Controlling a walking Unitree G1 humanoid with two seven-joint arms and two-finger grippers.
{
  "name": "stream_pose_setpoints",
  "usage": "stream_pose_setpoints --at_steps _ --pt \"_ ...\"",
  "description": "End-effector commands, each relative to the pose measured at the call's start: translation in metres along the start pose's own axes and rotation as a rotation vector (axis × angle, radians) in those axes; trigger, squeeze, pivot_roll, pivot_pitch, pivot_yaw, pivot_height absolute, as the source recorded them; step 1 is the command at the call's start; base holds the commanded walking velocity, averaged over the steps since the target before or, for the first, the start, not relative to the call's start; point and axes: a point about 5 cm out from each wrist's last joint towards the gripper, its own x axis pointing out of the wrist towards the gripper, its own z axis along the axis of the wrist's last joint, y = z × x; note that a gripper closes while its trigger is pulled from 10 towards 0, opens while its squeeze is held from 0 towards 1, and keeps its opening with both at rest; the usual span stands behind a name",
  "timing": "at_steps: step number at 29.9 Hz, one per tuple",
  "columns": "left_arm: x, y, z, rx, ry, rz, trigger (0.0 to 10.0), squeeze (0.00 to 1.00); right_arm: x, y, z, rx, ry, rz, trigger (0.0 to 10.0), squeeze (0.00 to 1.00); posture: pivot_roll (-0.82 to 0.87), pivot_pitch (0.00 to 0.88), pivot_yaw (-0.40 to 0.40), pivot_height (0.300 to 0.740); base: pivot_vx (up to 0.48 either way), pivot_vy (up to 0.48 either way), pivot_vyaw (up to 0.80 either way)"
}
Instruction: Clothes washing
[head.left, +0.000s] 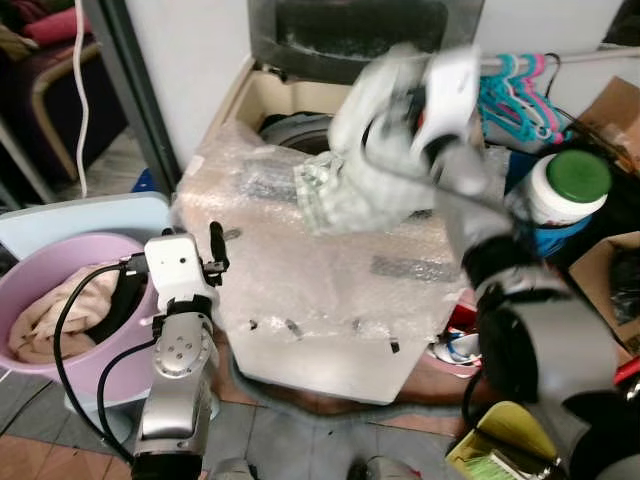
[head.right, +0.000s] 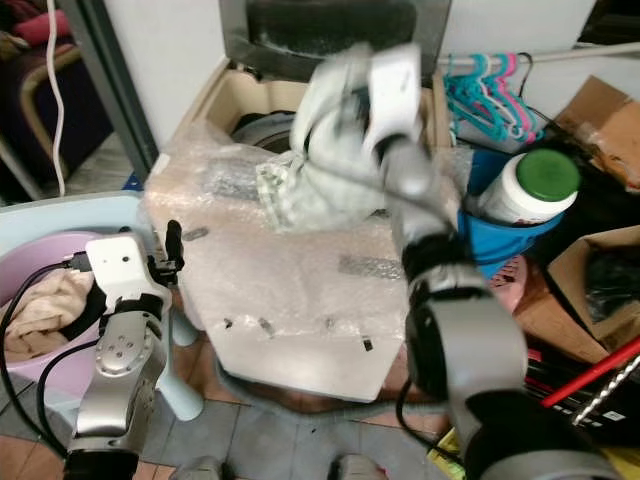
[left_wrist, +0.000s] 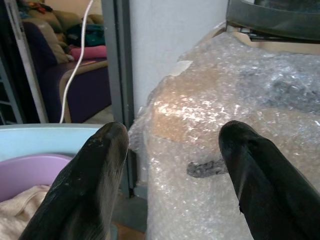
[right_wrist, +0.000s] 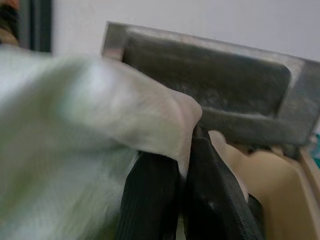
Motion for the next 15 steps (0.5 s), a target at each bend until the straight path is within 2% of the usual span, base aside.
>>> stream_pose_setpoints --at_steps 1,6,7,8,11,15 --pt "0.001 -0.004 0.003 0.001 -0.008 -0.017 10.0 0.00 0.005 0.004 0.015 0.014 -0.051 0.025 10.0 0.00 0.04 0.000 0.006 0.740 0.000 0.000 0.00" --pt "0.001 -0.003 0.005 0.003 -0.021 -0.031 10.0 0.00 -0.003 0.006 0.002 0.037 -0.011 0.035 10.0 0.00 0.04 0.000 0.006 0.740 0.000 0.000 0.00" --pt "0.000 -0.003 0.004 0.005 -0.018 -0.032 10.0 0.00 -0.004 0.007 0.002 0.033 -0.009 0.044 10.0 0.04 0.04 0.000 0.008 0.740 0.000 0.000 0.00" --pt "-0.001 -0.002 0.004 0.005 -0.016 -0.032 10.0 0.00 -0.003 0.007 0.002 0.008 -0.002 0.049 10.0 1.00 0.04 0.000 0.008 0.740 0.270 0.000 0.00" --pt "-0.001 -0.002 0.003 0.007 -0.011 -0.032 10.0 0.00 0.002 0.011 0.008 -0.074 0.001 0.061 10.0 1.00 0.04 0.000 0.005 0.740 0.320 0.100 0.19" --pt "-0.002 -0.002 0.003 0.010 -0.012 -0.037 10.0 0.00 0.011 0.017 0.021 -0.063 -0.021 0.051 10.0 1.00 0.04 0.000 0.001 0.740 0.334 0.341 0.66"
